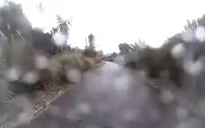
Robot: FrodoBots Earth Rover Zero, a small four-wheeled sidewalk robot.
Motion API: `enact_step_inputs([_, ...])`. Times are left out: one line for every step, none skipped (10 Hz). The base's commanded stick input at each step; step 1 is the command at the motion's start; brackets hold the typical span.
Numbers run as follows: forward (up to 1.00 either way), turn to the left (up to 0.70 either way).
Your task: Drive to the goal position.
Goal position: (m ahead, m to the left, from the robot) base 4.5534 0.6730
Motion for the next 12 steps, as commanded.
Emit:
enact_step_inputs([1.00,0.00])
enact_step_inputs([1.00,0.00])
enact_step_inputs([1.00,0.00])
enact_step_inputs([1.00,0.00])
enact_step_inputs([1.00,0.00])
enact_step_inputs([1.00,-0.01])
enact_step_inputs([1.00,-0.15])
enact_step_inputs([1.00,-0.30])
enact_step_inputs([1.00,-0.40])
enact_step_inputs([1.00,-0.40])
enact_step_inputs([1.00,-0.40])
enact_step_inputs([1.00,-0.34])
